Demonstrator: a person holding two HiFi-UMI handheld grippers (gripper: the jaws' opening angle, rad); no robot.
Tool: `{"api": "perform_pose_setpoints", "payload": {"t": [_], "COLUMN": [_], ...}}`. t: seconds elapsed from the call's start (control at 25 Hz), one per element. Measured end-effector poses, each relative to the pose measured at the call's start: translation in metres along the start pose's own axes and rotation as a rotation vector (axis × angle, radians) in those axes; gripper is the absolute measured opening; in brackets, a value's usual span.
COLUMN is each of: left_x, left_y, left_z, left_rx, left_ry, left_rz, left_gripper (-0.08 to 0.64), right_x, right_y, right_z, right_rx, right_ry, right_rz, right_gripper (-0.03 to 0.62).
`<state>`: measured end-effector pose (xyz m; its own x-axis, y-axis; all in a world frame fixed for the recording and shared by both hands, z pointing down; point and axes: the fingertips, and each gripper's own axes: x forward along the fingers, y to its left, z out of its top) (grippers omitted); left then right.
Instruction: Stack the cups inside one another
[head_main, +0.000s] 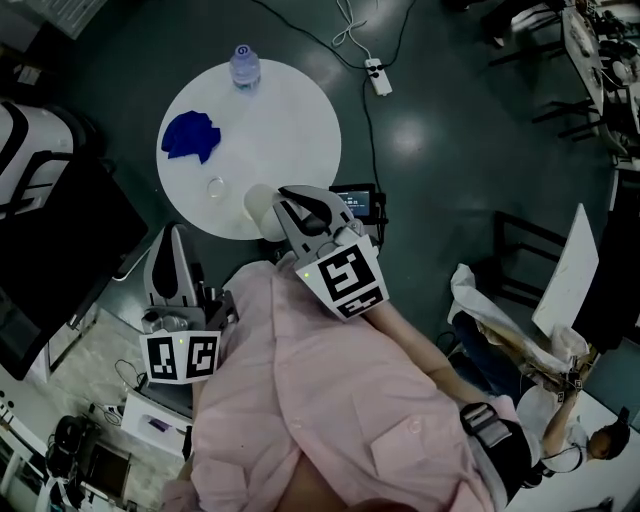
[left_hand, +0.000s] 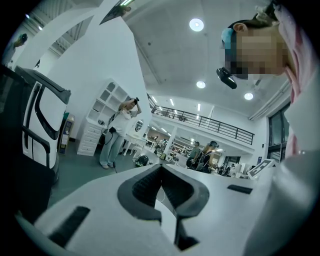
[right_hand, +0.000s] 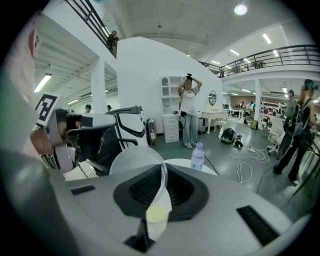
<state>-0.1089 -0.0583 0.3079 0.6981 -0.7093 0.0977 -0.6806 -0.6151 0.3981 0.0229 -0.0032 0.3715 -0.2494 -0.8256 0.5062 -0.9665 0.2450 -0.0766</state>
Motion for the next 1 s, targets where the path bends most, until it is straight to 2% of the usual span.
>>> {"api": "perform_pose_setpoints", "payload": {"t": [0.6,1.0], "left_x": [-0.005,-0.006], "left_y": [0.011,0.019], "left_z": [-0.001,0.001], "left_rx": [-0.011,-0.013], "left_ry": [-0.006,-0.011], "left_rz": [0.029,0.033], "left_gripper": [0.009,0.009], "right_x": [0.010,0.013], "right_y": [0.008,0.009], "right_z": [-0.001,-0.003], "right_rx": [-0.008,0.004], "right_ry": [0.012,0.019], "right_rz": [0.027,0.012], "right_gripper": [0.041,0.041]}}
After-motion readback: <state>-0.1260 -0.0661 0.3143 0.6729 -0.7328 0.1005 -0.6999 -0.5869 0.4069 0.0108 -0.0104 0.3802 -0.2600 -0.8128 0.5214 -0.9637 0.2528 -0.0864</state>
